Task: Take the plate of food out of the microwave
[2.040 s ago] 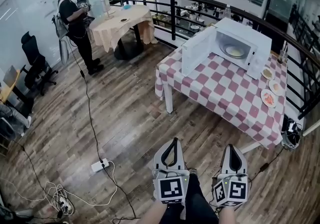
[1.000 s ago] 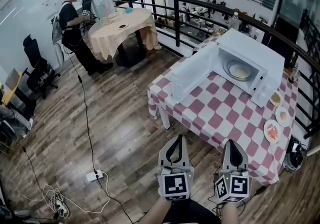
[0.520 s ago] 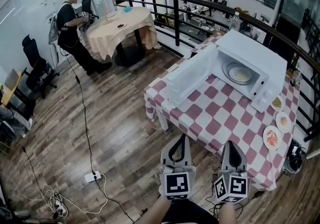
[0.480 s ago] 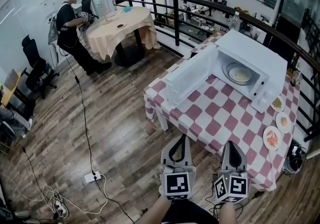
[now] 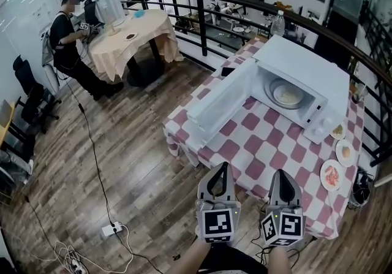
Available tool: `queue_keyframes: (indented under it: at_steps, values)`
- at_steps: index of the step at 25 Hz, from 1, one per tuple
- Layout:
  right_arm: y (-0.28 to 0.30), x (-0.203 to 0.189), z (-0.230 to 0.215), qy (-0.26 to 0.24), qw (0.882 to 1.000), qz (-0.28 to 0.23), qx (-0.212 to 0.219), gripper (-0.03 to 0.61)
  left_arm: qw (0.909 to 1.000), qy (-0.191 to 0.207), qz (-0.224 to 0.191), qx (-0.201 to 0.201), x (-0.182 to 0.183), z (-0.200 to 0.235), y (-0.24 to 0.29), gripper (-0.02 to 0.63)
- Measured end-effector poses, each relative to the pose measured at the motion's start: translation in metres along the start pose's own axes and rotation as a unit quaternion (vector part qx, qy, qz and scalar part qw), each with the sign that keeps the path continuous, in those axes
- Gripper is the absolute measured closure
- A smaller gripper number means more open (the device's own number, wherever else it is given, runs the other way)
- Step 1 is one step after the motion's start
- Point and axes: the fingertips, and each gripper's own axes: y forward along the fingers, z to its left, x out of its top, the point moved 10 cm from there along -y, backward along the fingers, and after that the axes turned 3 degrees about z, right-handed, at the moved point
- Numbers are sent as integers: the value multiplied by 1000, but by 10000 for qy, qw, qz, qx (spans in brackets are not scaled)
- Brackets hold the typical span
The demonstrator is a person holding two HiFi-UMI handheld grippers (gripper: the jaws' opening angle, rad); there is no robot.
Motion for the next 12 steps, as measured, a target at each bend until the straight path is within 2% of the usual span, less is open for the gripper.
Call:
queue_keyframes:
  at_steps: [12]
  values:
    - [88,18,-17,-69,9990,132,-411,554,9980,-15,159,-614,11,13,108,578]
